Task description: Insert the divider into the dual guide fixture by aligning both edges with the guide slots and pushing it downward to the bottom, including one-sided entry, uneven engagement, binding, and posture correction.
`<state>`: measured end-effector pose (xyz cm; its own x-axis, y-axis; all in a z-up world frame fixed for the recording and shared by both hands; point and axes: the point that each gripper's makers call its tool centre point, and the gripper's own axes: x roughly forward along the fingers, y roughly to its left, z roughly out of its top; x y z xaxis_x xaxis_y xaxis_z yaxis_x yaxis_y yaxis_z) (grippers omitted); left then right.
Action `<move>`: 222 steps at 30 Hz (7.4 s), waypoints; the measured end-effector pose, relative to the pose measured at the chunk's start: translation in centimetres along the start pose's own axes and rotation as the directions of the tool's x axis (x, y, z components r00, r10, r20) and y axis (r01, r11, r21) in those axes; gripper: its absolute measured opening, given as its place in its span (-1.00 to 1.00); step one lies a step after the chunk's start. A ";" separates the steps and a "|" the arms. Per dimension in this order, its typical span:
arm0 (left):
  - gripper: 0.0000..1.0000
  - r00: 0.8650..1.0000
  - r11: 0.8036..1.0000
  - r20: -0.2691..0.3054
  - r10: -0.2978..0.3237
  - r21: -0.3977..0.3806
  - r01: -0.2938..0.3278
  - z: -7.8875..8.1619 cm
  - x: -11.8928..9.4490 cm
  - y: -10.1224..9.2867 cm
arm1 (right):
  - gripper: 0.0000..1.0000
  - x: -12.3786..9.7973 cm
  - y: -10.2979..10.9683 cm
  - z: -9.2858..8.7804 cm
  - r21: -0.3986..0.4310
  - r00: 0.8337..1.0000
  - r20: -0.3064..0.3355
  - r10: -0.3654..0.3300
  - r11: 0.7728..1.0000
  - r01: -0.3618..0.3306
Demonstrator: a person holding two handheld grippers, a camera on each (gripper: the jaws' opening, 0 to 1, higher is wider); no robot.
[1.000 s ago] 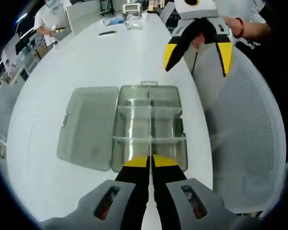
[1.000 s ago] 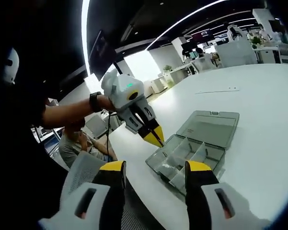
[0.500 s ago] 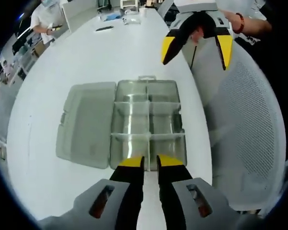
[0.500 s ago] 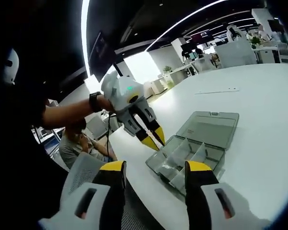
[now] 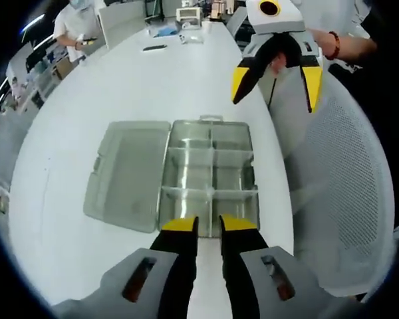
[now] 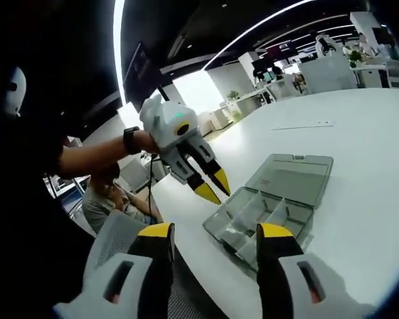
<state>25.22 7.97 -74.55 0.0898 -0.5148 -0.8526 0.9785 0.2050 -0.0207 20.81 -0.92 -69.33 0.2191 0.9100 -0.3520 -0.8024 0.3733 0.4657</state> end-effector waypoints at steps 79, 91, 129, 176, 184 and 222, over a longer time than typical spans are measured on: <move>-0.72 0.963 0.973 0.169 0.210 -0.136 -0.189 0.5 1.2 -0.7 | -0.03 -0.1 -0.6 -0.8 -0.029 0.997 -0.059 -0.045 0.999 0.043; -0.53 0.948 0.963 0.221 0.230 -0.193 -0.189 0.8 1.1 -2.1 | 0.08 0.4 -1.2 -1.4 -0.041 0.993 -0.086 -0.077 0.996 0.074; 0.69 0.740 0.762 0.363 0.567 -0.571 -0.304 -2.2 -8.5 -5.0 | 0.83 -4.9 -3.8 1.1 -0.159 0.962 0.015 -0.273 0.949 0.271; 0.91 0.686 0.699 0.353 0.636 -0.640 -0.319 -2.5 -11.6 -7.5 | 0.79 -8.1 -2.7 0.1 -0.115 0.951 0.041 -0.306 0.944 0.309; 0.91 0.692 0.710 0.360 0.627 -0.630 -0.315 -2.9 -11.3 -6.9 | 0.80 -7.7 -2.7 0.0 -0.123 0.952 0.027 -0.304 0.944 0.305; 0.91 0.718 0.716 0.345 0.605 -0.630 -0.300 -3.6 -10.0 -5.9 | 0.80 -7.5 -4.2 0.1 -0.121 0.948 0.007 -0.319 0.940 0.318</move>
<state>17.88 14.89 -67.79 0.7201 -0.5331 -0.4442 0.5572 0.8257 -0.0877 22.60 -9.24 -68.54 0.4678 0.7446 -0.4762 -0.7522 0.6183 0.2279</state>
